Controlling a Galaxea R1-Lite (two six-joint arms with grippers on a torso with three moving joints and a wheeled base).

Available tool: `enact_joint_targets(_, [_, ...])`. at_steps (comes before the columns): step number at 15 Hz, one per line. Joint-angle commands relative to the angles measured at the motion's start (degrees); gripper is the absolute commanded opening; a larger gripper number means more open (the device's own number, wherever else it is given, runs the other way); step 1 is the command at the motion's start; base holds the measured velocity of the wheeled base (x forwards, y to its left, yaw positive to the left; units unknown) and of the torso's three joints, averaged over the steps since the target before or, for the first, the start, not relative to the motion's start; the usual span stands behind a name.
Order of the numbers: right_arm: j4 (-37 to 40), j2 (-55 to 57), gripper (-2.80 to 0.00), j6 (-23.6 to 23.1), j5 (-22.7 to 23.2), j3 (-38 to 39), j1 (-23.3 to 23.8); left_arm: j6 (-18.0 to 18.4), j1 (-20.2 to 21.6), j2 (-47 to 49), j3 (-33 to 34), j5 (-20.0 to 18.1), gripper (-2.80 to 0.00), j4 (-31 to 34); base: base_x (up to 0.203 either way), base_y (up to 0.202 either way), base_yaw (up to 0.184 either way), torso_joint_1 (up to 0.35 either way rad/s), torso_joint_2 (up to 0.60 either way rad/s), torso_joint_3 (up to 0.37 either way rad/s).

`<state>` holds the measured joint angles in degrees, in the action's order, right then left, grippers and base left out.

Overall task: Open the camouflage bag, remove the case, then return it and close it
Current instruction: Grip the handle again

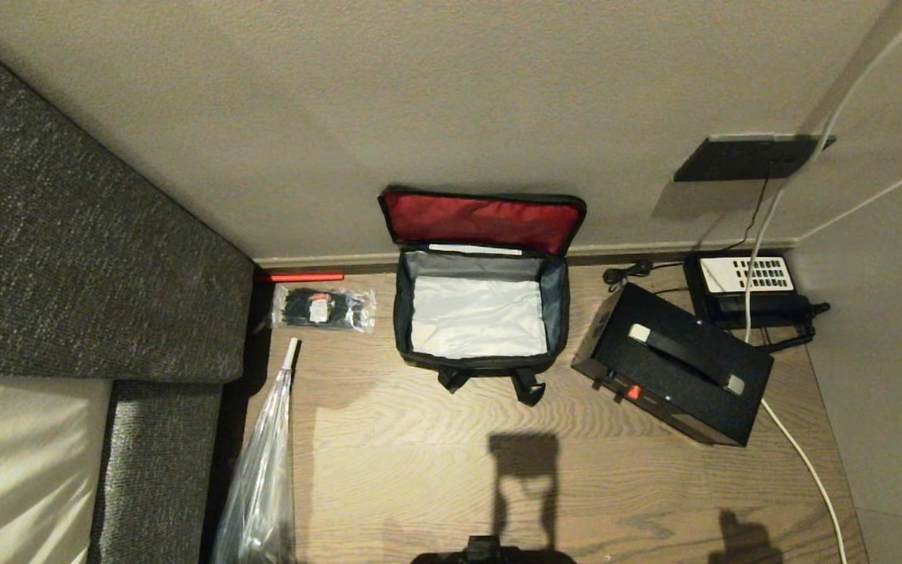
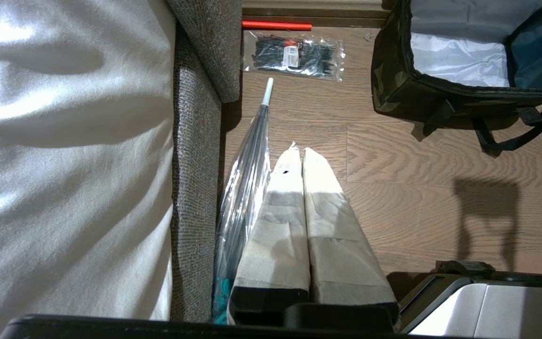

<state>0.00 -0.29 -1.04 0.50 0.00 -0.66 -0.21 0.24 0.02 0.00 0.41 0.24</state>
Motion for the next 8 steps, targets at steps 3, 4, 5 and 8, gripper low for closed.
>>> enact_joint_targets(3, [0.0,0.03,-2.8,-0.02,0.03,0.0,-0.04,-0.02,0.02,-0.11,0.18,0.02,-2.8,0.02,0.0,0.0,0.0,0.0,0.0,0.0])
enact_joint_targets(4, [0.0,0.12,-2.8,-0.02,0.03,0.0,-0.04,-0.05,0.02,-0.11,0.18,0.02,-2.8,0.02,0.0,0.0,0.0,0.0,0.0,0.0])
enact_joint_targets(5, [0.0,0.12,-2.8,-0.02,0.03,0.0,-0.04,-0.05,0.02,-0.11,0.18,0.02,-2.8,0.02,0.0,0.0,0.0,0.0,0.0,0.0])
enact_joint_targets(8, [0.0,0.12,-2.8,-0.02,0.03,0.0,-0.04,-0.05,0.02,-0.11,0.18,0.02,-2.8,0.02,0.0,0.0,0.0,0.0,0.0,0.0])
